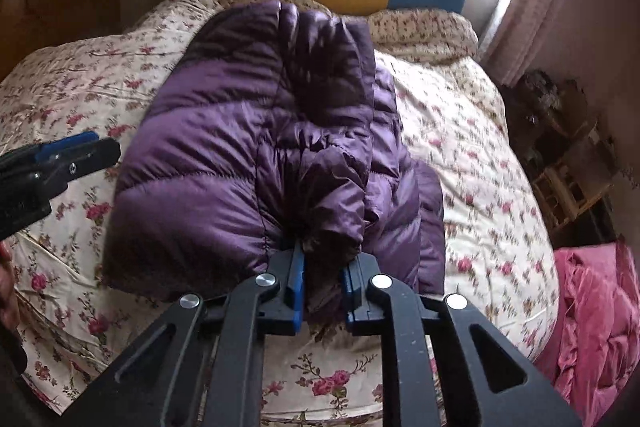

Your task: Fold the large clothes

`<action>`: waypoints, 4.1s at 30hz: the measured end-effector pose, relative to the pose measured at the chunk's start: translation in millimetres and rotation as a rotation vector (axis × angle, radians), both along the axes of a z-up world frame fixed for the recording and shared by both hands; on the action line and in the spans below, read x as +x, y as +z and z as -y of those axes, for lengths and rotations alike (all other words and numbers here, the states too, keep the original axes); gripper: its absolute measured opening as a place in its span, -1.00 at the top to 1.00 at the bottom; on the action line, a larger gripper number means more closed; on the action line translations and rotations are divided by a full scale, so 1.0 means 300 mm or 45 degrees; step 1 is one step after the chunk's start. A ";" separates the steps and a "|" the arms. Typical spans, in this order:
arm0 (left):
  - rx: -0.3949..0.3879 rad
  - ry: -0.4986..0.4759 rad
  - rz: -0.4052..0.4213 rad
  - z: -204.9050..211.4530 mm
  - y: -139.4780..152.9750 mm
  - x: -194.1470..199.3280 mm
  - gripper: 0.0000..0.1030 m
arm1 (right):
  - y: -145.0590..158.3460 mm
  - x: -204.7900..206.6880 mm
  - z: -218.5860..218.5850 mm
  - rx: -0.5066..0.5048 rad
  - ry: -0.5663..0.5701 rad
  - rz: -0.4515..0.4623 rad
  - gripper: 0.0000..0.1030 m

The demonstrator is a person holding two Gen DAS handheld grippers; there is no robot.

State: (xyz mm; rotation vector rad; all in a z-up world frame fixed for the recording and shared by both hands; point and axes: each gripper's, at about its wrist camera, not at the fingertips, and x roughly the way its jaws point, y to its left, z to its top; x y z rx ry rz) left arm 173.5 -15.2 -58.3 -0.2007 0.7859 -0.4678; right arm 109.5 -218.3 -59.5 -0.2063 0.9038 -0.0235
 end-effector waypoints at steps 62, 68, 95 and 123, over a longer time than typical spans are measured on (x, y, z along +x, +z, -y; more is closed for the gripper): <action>-0.017 0.146 -0.002 -0.062 0.029 0.356 0.15 | 0.178 0.244 -0.025 -0.021 -0.158 0.244 -0.19; -0.011 0.131 -0.006 -0.023 0.027 0.421 0.15 | 0.175 0.373 0.003 -0.011 -0.202 0.231 -0.09; 0.136 -0.086 -0.010 0.344 -0.092 0.455 0.15 | -0.187 0.385 0.321 0.184 -0.377 0.015 0.25; 0.006 0.022 -0.100 0.091 -0.113 0.380 -0.57 | -0.167 0.329 0.367 0.272 -0.439 0.034 -0.29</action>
